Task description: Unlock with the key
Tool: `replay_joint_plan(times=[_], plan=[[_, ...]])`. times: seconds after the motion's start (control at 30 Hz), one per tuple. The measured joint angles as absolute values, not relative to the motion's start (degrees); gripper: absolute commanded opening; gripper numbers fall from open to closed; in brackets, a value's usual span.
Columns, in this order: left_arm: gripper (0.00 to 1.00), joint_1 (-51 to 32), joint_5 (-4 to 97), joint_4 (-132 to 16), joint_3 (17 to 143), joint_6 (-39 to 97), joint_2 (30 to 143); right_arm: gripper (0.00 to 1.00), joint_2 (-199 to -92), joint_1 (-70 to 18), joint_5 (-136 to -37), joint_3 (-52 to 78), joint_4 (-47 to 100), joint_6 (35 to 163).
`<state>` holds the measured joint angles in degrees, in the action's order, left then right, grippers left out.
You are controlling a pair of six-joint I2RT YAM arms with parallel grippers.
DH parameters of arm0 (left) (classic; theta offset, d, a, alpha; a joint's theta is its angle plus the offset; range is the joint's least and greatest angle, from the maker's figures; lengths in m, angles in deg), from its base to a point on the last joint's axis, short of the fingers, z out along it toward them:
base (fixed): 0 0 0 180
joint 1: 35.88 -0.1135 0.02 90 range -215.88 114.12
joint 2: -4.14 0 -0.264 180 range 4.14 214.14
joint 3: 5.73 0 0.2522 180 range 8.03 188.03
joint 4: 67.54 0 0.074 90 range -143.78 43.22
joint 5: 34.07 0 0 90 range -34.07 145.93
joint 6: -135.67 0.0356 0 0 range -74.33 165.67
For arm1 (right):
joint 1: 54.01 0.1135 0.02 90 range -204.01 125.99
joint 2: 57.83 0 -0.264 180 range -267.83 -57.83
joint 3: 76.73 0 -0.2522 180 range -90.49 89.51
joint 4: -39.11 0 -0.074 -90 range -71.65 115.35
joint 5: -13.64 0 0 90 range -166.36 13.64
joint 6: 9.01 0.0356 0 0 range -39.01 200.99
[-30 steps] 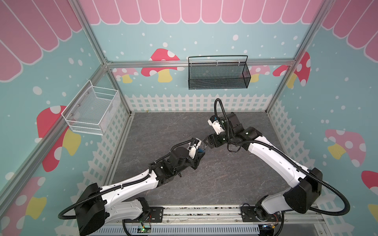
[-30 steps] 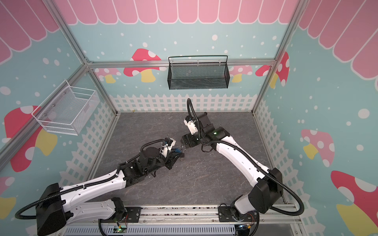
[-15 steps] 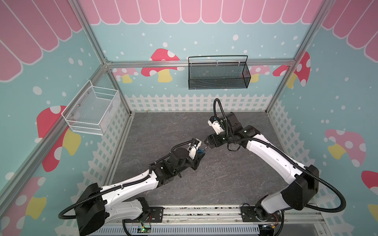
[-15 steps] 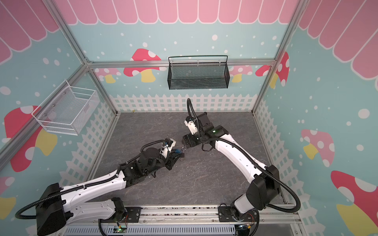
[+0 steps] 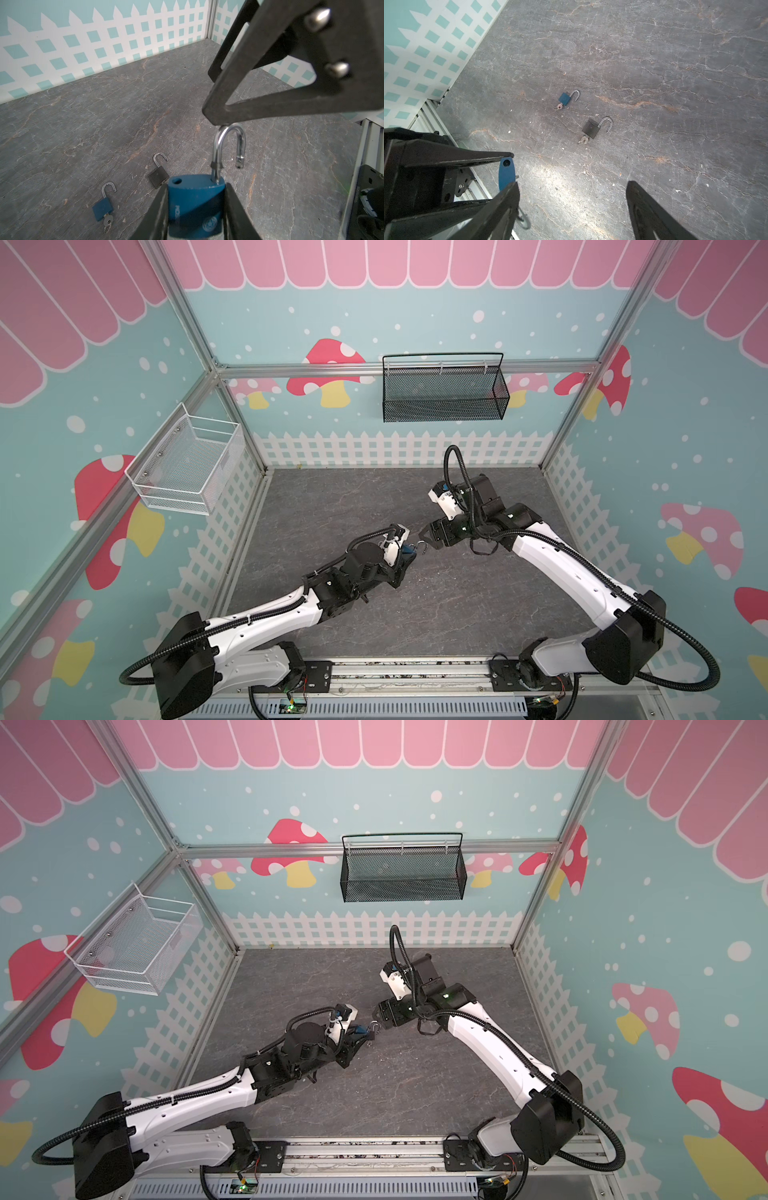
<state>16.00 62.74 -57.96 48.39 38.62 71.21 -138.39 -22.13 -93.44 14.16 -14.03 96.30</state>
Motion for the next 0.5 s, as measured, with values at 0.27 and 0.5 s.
replay_joint_plan(times=[0.27,0.5], plan=[[0.00,16.02,62.76,-58.31,48.41,38.38,71.78,0.84,-136.77,-24.18,-94.27,17.61,-13.68,96.48],[0.00,16.00,62.74,-60.32,48.45,38.14,72.00,0.84,-134.67,-25.84,-99.37,21.20,-13.31,96.46]])
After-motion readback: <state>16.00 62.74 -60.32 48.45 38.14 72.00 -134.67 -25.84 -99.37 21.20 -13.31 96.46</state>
